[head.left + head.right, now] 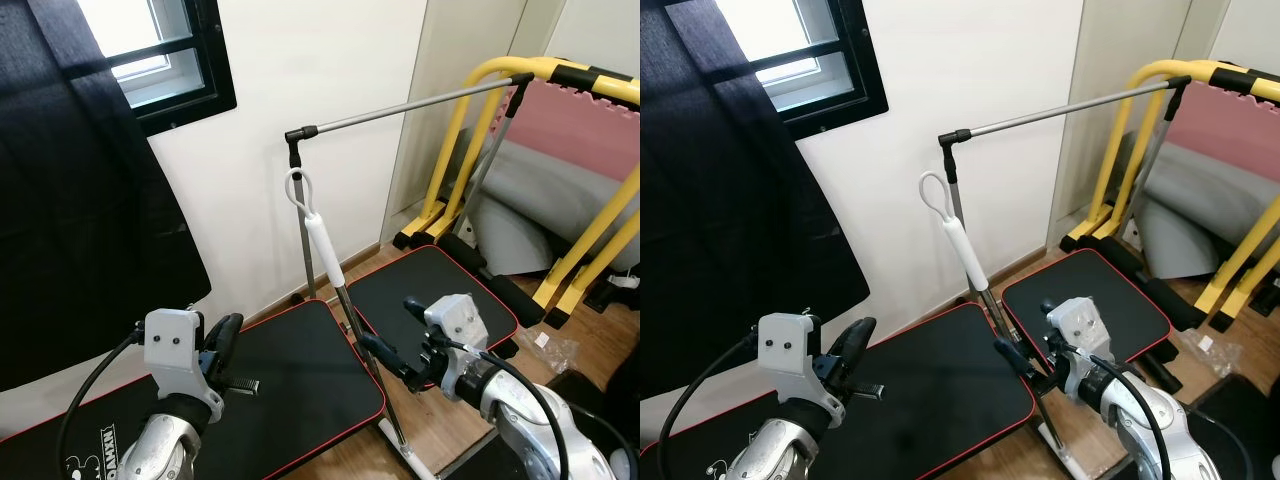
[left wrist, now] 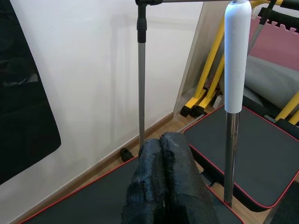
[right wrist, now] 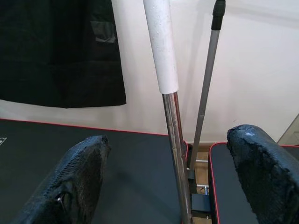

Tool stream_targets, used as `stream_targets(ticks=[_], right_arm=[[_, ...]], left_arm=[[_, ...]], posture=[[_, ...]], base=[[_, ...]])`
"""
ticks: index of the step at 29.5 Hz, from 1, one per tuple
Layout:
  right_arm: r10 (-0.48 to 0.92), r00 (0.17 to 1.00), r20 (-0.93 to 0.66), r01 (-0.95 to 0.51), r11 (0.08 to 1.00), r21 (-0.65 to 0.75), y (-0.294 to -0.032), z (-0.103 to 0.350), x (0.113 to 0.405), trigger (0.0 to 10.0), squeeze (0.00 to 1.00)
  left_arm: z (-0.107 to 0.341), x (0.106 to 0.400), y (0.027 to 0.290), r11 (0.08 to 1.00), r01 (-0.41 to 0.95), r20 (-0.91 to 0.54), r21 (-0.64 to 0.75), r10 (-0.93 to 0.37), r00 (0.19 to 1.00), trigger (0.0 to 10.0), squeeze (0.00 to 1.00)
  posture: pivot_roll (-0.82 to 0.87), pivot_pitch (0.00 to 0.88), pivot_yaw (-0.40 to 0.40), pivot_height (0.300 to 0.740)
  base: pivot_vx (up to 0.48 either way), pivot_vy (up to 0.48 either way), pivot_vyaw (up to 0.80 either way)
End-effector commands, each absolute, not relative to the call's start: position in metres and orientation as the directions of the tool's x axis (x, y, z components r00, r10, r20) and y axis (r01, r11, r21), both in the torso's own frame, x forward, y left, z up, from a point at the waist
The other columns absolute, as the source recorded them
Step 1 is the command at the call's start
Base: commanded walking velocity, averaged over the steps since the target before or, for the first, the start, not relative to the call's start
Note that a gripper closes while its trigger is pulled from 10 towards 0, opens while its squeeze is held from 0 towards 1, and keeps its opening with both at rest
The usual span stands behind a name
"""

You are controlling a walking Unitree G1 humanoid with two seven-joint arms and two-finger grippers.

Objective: Sweep floor

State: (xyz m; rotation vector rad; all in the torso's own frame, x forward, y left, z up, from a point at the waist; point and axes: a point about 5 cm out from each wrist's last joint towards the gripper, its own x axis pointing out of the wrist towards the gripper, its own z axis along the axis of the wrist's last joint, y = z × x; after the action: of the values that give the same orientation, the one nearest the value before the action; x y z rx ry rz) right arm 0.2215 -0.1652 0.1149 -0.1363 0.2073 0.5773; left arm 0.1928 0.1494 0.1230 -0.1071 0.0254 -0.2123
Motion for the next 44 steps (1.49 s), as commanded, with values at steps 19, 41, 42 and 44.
stream_targets(ticks=[19, 41, 42, 44], right_arm=[[0.596, 0.697, -0.398, -0.664, 0.747, -0.044, -0.167, 0.115, 0.230, 10.0, 0.00], [0.405, 0.793, -0.455, -0.479, 0.876, -0.056, -0.172, 0.129, 0.298, 10.0, 0.00], [0.424, 0.791, -0.442, -0.495, 0.867, -0.055, -0.162, 0.133, 0.312, 10.0, 0.00], [0.425, 0.784, -0.451, -0.507, 0.859, -0.071, -0.158, 0.132, 0.317, 10.0, 0.00]], left_arm=[[0.122, 0.191, 0.148, 0.951, 0.295, -0.032, -0.090, -0.299, 0.954, 10.0, 0.00], [0.129, 0.181, 0.150, 0.951, 0.298, -0.045, -0.077, -0.302, 0.952, 10.0, 0.00], [0.130, 0.178, 0.150, 0.949, 0.307, -0.051, -0.074, -0.311, 0.949, 10.0, 0.00], [0.131, 0.177, 0.149, 0.943, 0.324, -0.055, -0.072, -0.328, 0.943, 10.0, 0.00]], posture=[[-0.13, 0.065, -0.002, 0.740], [-0.08, 0.134, 0.019, 0.740], [-0.07, 0.140, 0.019, 0.740], [-0.06, 0.145, 0.016, 0.740]], base=[[0.000, 0.000, 0.29], [0.000, 0.000, 0.00], [0.000, 0.000, 0.00], [0.000, 0.000, 0.00]])
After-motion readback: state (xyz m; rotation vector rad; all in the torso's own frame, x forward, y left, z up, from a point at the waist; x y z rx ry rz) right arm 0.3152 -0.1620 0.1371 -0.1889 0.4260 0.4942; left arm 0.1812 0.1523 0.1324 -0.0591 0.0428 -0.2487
